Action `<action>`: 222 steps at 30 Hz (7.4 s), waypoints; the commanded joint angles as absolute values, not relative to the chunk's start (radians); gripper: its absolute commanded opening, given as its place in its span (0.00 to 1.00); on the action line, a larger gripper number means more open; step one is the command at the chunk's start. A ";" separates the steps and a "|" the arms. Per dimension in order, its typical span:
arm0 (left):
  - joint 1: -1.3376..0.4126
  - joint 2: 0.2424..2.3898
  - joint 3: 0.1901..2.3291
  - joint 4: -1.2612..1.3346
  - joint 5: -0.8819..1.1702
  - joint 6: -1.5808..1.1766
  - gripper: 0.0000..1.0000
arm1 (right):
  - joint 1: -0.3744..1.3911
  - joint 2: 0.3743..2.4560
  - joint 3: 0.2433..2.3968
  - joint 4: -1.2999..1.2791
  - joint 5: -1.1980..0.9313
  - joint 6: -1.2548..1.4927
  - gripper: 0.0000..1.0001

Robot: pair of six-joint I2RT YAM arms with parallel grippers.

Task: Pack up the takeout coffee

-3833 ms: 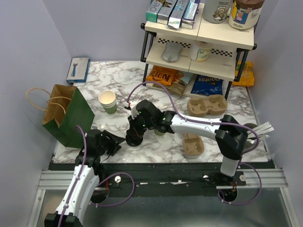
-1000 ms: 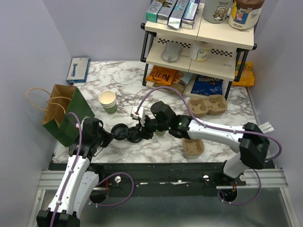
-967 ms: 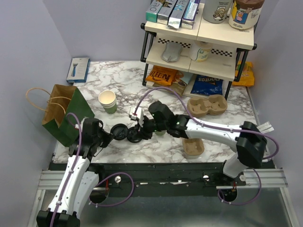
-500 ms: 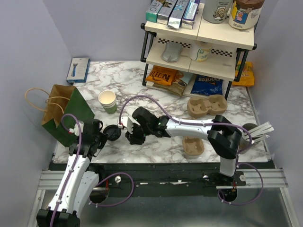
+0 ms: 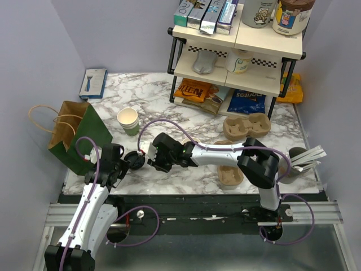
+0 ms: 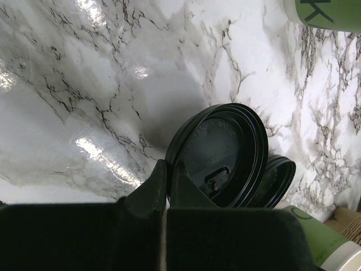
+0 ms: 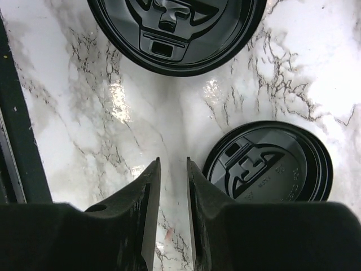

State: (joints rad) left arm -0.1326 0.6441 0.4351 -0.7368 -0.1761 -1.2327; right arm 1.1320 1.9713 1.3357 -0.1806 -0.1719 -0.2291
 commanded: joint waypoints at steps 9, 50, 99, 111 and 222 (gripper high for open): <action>-0.132 0.630 0.428 -0.716 -0.170 -1.229 0.00 | 1.140 1.922 1.358 -0.173 -0.025 -0.222 0.33; -0.132 0.615 0.402 -0.680 -0.124 -1.209 0.00 | 1.138 2.010 1.437 -0.259 0.054 -0.123 0.33; -0.132 0.618 0.408 -0.647 -0.086 -1.141 0.00 | 1.138 2.078 1.580 -0.425 -0.051 -0.031 0.24; -0.132 0.623 0.413 -0.653 -0.086 -1.132 0.00 | 1.138 2.105 1.591 -0.453 -0.003 -0.035 0.25; -0.181 0.635 0.655 -1.008 -0.337 -1.112 0.00 | 1.080 2.135 1.772 -0.554 0.086 0.475 0.35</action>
State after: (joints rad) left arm -0.1772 0.6434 0.6445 -0.9802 -0.2554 -1.0855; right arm 1.0515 2.0819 1.7023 -0.4530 -0.0593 0.3695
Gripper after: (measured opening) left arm 0.021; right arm 0.348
